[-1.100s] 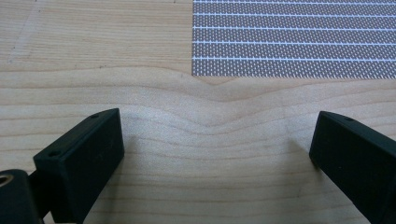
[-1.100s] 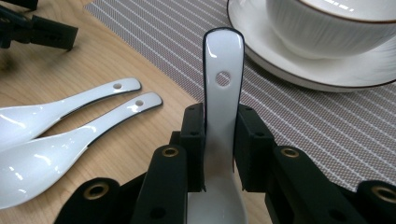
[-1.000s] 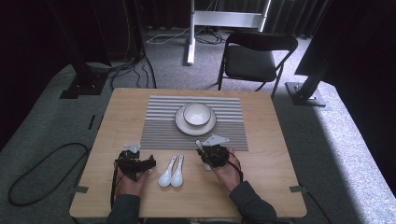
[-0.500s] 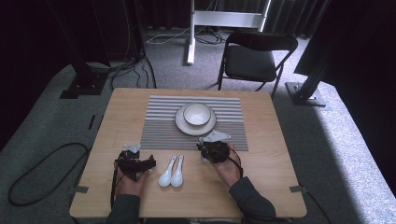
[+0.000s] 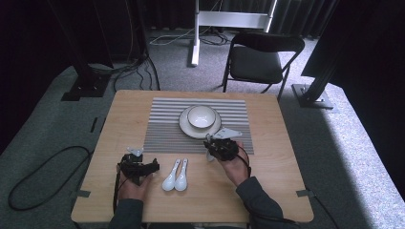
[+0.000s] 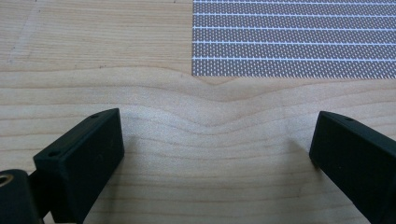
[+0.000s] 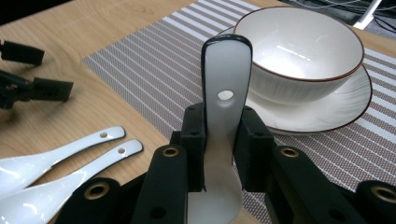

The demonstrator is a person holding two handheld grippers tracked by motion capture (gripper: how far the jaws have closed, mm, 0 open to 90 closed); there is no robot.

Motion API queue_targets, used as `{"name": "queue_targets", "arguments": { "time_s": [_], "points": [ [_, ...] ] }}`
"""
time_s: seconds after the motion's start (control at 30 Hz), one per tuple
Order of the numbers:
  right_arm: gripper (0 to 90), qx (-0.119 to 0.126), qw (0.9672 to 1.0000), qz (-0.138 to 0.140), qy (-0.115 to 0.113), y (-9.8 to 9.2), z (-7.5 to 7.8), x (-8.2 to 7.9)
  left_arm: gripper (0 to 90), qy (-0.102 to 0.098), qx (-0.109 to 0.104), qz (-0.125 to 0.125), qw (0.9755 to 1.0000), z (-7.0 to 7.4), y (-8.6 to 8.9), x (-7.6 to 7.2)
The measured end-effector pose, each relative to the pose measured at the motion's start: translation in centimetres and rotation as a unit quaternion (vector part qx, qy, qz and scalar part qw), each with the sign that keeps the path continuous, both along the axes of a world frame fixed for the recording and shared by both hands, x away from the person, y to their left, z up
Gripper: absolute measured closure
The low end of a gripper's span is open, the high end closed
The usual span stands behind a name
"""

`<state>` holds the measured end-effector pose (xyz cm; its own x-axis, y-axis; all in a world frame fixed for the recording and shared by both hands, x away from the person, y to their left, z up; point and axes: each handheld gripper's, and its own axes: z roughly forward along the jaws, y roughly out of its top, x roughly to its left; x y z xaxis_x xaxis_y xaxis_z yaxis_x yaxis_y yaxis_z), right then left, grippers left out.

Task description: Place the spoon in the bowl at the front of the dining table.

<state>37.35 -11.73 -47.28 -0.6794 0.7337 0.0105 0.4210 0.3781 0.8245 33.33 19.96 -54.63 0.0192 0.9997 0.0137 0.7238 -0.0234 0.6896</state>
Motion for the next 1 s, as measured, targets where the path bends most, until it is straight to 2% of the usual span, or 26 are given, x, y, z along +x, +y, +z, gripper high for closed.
{"name": "queue_targets", "arguments": {
  "time_s": [0.57, 1.0],
  "points": [
    [75.3, 0.005, 0.9996, -0.020, -0.018, -1.3, 1.4, 1.8, 3.4, -0.001, -0.001, 0.001, 1.0000, 0.0, 0.0, 0.0],
    [75.4, 0.001, 0.9990, -0.028, -0.035, -1.4, 2.5, 3.3, 3.4, 0.000, 0.001, -0.001, 1.0000, 0.0, 0.0, 0.0]
  ]
}}
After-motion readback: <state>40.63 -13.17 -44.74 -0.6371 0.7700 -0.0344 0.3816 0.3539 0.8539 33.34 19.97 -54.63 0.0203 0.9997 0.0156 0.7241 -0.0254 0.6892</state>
